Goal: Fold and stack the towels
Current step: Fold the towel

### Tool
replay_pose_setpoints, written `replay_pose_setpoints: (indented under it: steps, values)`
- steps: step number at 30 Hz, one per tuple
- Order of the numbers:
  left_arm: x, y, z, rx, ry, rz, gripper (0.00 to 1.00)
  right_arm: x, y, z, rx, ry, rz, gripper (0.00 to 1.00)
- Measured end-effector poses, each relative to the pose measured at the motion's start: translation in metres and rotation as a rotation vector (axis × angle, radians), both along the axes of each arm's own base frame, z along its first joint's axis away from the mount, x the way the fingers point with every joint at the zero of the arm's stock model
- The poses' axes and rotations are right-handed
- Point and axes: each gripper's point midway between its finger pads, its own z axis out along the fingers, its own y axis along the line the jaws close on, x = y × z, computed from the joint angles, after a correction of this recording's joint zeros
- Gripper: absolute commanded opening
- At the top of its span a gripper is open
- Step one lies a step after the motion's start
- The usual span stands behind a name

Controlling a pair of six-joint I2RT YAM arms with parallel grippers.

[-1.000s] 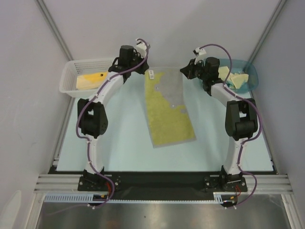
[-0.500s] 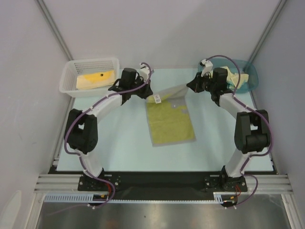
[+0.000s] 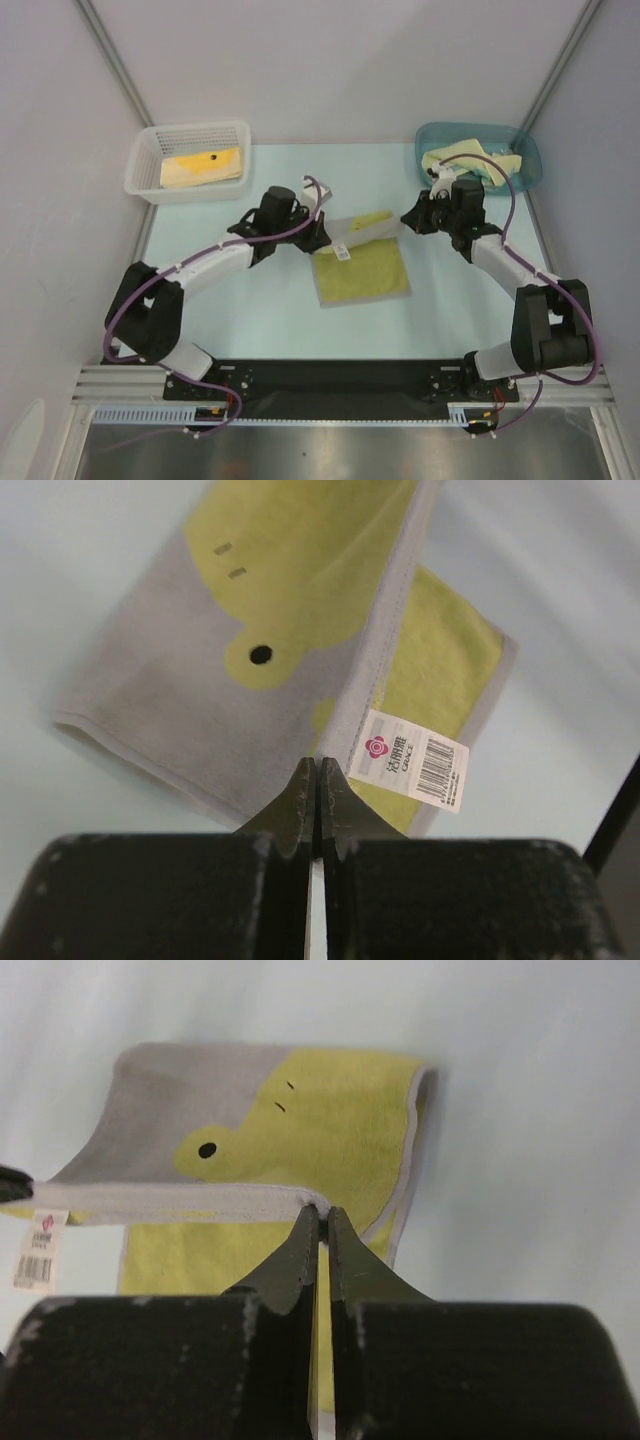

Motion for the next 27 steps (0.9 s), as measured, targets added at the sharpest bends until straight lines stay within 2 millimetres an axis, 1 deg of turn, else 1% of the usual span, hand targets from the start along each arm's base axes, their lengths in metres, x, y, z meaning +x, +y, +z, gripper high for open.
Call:
replay_pose_setpoints:
  steps: [2,4,6,8,11,14,20,23,25,27]
  values:
    - [-0.019,-0.006,-0.018,0.017,0.047,-0.021,0.00,-0.010,-0.001,-0.016,-0.013,0.058,-0.012,0.00]
    - [-0.033,-0.009,-0.031,0.033,0.080,-0.033,0.00,-0.022,-0.002,-0.029,-0.028,0.107,-0.024,0.00]
    - [-0.044,-0.011,-0.040,0.048,0.102,-0.036,0.00,-0.034,-0.003,-0.037,-0.041,0.142,-0.040,0.00]
    - [-0.051,-0.009,-0.047,0.060,0.109,-0.025,0.00,-0.044,-0.002,-0.038,-0.042,0.153,-0.057,0.00]
    - [-0.054,-0.004,-0.050,0.069,0.104,-0.004,0.00,-0.057,0.000,-0.037,-0.038,0.154,-0.071,0.00]
    - [-0.056,0.000,-0.048,0.075,0.089,0.017,0.01,-0.068,0.001,-0.040,-0.044,0.161,-0.084,0.00]
    - [-0.059,-0.004,-0.041,0.072,0.062,0.020,0.00,-0.075,-0.004,-0.042,-0.047,0.188,-0.131,0.00]
    - [-0.065,-0.004,-0.047,0.077,0.075,0.023,0.00,-0.082,-0.007,-0.048,-0.037,0.204,-0.151,0.00]
    - [-0.071,-0.002,-0.055,0.088,0.095,0.022,0.00,-0.089,-0.007,-0.055,-0.030,0.225,-0.156,0.00]
    - [-0.077,0.000,-0.062,0.099,0.114,0.022,0.02,-0.096,-0.006,-0.064,-0.026,0.255,-0.160,0.00]
